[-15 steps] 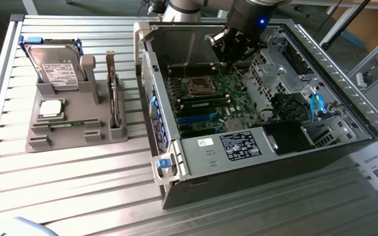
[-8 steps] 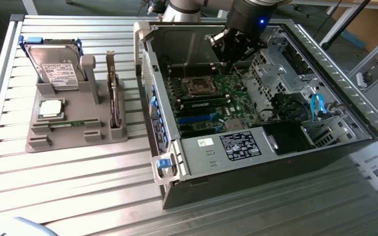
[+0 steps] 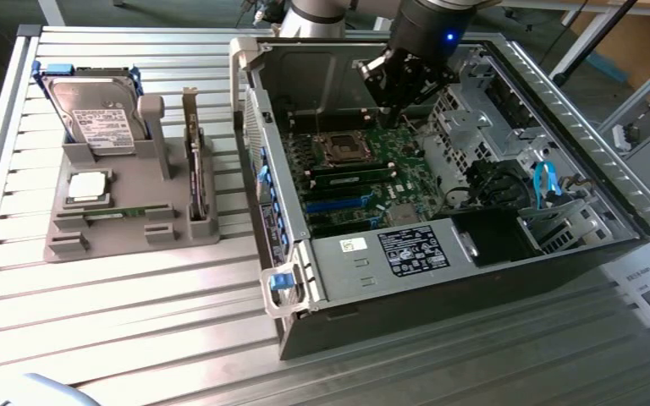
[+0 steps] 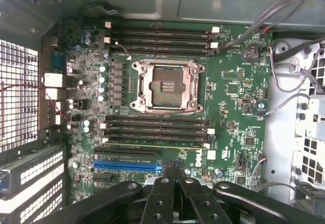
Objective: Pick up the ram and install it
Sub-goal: 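Press down the ram until it locks into place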
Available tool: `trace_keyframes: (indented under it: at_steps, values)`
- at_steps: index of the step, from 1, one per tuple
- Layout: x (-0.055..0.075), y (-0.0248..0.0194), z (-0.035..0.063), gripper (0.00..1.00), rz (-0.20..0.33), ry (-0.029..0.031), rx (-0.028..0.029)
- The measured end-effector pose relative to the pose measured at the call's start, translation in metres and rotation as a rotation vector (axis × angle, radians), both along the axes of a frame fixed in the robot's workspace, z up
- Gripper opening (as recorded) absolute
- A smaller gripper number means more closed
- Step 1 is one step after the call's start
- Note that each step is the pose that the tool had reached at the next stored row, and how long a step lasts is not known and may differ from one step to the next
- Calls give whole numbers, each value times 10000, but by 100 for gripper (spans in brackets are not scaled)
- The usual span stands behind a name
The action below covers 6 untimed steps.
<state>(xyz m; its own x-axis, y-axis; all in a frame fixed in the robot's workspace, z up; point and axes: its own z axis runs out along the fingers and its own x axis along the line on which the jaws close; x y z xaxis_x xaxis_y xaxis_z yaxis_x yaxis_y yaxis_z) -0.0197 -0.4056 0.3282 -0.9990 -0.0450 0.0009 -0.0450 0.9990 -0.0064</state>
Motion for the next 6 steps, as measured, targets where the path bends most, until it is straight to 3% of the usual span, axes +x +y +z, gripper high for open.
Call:
trace_keyframes:
  at_steps: [6]
  values:
    - [-2,0,1,10,0,-16,-1]
